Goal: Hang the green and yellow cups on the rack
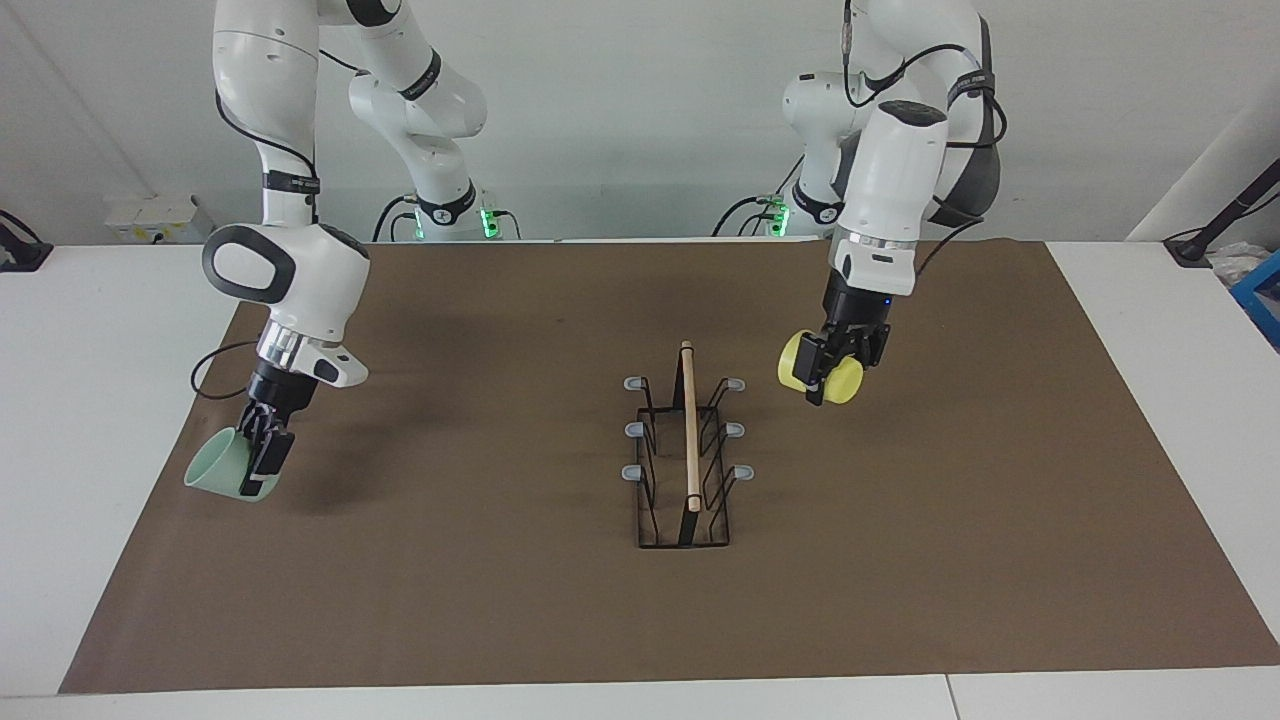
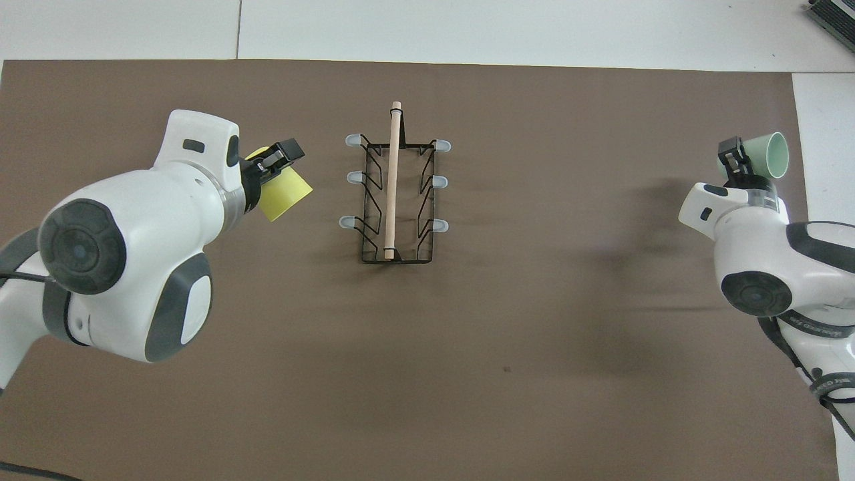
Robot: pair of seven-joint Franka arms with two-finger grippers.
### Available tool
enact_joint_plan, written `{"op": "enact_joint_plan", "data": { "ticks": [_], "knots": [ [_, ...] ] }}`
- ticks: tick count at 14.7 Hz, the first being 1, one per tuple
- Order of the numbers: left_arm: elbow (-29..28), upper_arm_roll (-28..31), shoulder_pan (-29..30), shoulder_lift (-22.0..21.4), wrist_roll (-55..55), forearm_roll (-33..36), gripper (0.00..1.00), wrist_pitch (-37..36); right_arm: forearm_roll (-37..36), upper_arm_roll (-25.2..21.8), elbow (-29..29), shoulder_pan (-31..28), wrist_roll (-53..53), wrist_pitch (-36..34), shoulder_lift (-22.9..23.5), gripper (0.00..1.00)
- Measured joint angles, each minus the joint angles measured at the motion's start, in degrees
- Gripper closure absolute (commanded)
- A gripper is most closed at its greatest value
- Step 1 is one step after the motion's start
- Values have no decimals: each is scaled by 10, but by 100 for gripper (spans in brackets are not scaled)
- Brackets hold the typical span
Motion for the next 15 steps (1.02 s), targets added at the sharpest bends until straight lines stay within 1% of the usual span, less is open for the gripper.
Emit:
{"op": "enact_joint_plan", "data": {
  "ticks": [1, 3, 5, 6, 7, 9, 10, 12, 15],
  "knots": [
    [-14, -10, 0, 0, 0, 17, 100, 34, 51, 1, 7, 6, -58, -23, 1, 100],
    [-40, -21, 0, 3, 0, 53, 100, 104, 186, 3, 25, 27, -173, -98, 2, 100],
    [-54, -28, 0, 10, 0, 80, 100, 129, 358, 10, 57, 52, -257, -201, 2, 100],
    [-56, -31, 0, 15, 0, 86, 100, 136, 434, 14, 73, 59, -285, -240, 2, 100],
    [-56, -33, 0, 21, 0, 90, 100, 149, 492, 17, 87, 63, -305, -263, 2, 100],
    [-56, -33, 0, 32, 0, 95, 100, 173, 548, 21, 100, 63, -313, -280, 0, 100],
    [-56, -33, 0, 38, 0, 96, 100, 182, 588, 20, 102, 63, -312, -288, -2, 100],
    [-56, -34, 0, 49, 0, 97, 100, 199, 712, 20, 105, 56, -316, -315, -10, 98],
    [-58, -42, 0, 55, 1, 99, 100, 200, 904, 20, 106, 27, -375, -336, -28, 98]
  ]
}}
